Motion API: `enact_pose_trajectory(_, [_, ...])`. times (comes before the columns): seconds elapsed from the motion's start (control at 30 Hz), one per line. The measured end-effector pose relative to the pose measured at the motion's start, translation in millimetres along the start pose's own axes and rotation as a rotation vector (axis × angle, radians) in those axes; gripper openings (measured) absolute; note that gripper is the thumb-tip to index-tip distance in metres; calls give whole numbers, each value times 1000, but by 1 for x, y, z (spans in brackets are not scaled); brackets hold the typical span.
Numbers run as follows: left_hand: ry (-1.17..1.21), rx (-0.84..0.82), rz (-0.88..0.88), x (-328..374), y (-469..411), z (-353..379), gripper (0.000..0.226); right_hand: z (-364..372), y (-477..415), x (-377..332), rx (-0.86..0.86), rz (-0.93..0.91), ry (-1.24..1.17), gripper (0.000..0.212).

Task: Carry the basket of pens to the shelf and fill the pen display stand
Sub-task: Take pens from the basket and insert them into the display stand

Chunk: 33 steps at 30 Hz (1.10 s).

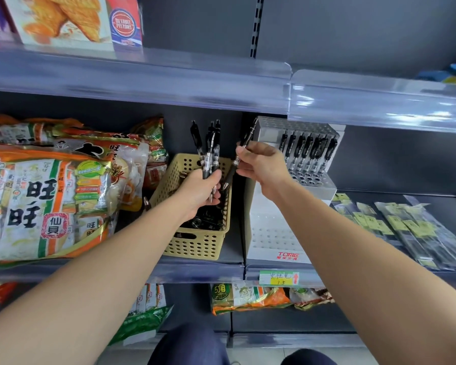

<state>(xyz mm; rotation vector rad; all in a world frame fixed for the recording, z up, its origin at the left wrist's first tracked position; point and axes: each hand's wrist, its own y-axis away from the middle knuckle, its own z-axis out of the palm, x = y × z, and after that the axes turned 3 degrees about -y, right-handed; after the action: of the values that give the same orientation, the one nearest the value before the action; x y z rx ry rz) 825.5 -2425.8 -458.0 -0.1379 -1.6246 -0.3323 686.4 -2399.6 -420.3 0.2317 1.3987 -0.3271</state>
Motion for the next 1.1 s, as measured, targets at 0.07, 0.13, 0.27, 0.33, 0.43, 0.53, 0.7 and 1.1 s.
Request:
enact_pose_trajectory(0.07, [-5,52,6,0,-1,5,13,-7,3,-9,51,-42,13,16])
enact_pose_trajectory(0.13, [2,64,10,2,1,9,13,-15,3,-16,99,-92,49,17])
enact_pose_trajectory(0.27, [79,28,1,7,5,18,16,-30,-2,-26,202,-182,163,14])
enact_pose_trajectory(0.33, [119,12,-20,9,6,23,16,-36,-6,-30,252,-227,206,15])
enact_pose_trajectory(0.43, [163,-21,-56,10,6,29,15,-45,-12,-31,334,-304,332,7])
enact_pose_trajectory(0.53, [170,-63,-73,12,8,35,17,-47,-16,-30,389,-345,448,6])
enact_pose_trajectory(0.7, [144,-91,-82,13,9,38,16,-48,-21,-29,422,-363,529,8])
enact_pose_trajectory(1.1, [108,-115,-96,10,0,38,16,-48,-36,-17,414,-380,633,15])
